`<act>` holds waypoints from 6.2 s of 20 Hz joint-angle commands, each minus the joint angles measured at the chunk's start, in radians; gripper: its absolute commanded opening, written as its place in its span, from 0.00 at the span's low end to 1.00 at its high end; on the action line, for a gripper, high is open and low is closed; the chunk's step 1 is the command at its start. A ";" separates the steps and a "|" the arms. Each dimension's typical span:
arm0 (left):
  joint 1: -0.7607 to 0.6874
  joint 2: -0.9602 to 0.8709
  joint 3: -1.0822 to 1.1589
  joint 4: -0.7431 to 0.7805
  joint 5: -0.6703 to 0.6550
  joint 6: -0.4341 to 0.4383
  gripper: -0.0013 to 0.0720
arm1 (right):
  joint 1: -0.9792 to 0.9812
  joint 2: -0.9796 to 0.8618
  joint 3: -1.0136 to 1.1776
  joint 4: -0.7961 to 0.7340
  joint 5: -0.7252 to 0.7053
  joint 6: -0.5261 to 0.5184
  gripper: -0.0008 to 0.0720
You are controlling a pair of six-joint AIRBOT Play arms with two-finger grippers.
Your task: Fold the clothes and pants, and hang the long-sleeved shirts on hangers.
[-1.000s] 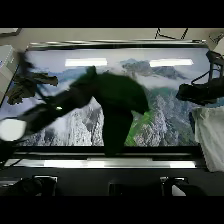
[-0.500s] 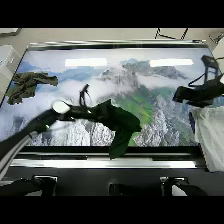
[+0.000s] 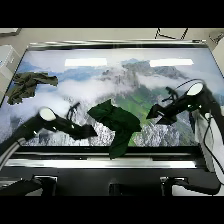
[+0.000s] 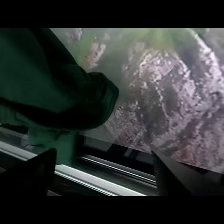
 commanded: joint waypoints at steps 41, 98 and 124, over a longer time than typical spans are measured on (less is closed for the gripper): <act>0.097 0.592 0.377 -0.269 0.608 0.146 0.04 | -0.036 0.465 0.550 0.181 -0.404 -0.078 0.07; 0.436 -0.012 -0.278 -0.068 0.169 0.113 0.05 | 0.047 -0.088 -0.190 0.114 -0.357 -0.058 0.66; 0.439 0.468 1.034 -0.090 0.285 0.187 0.04 | 0.037 0.672 0.826 -0.149 -0.523 -0.218 0.07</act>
